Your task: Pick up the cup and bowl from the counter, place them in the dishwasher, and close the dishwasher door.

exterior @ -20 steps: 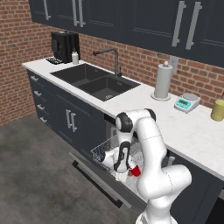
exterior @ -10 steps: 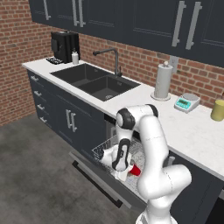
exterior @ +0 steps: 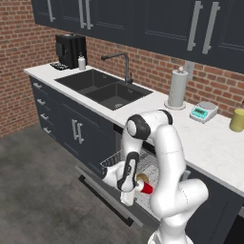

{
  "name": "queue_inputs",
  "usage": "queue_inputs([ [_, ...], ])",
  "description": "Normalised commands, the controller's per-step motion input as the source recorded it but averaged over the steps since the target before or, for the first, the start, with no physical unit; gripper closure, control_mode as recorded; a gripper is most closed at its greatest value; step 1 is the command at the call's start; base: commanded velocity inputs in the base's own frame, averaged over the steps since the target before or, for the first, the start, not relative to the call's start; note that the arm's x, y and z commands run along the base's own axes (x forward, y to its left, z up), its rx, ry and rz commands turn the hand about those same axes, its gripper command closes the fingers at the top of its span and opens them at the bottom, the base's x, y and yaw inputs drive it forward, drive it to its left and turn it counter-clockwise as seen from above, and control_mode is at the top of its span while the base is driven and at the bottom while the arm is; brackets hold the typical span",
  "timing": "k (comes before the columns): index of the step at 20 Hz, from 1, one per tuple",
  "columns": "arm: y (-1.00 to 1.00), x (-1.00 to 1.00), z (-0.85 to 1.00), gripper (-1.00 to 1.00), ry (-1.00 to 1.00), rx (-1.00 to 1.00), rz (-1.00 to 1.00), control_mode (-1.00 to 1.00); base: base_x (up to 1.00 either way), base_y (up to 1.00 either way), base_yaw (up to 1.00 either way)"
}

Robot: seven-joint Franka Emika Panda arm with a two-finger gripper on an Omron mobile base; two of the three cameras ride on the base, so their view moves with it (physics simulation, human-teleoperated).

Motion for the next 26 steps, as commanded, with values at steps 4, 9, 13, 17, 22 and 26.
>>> queue_inputs([
  [4, 0.37, 0.74, -0.26, -1.00, 0.43, -0.01, 0.32, -1.00, 0.00, 0.00, 0.00],
  [9, 0.07, 0.88, -0.52, -1.00, 0.45, -0.08, 0.36, -1.00, 0.00, 0.00, 0.00],
  [13, 0.00, 0.66, -0.89, -1.00, 0.44, -0.12, 0.38, -1.00, 0.00, 0.00, 0.00],
  [17, 0.00, 0.27, -0.99, -1.00, 0.34, -0.08, 0.37, -1.00, 0.00, 0.00, 0.00],
  [22, -0.52, 0.45, -0.44, -1.00, 0.06, -0.03, 0.15, -1.00, 0.00, 0.00, 0.00],
  [26, -0.97, 0.72, -0.04, -1.00, 0.00, -0.01, 0.00, -1.00, 0.00, 0.00, 0.00],
])
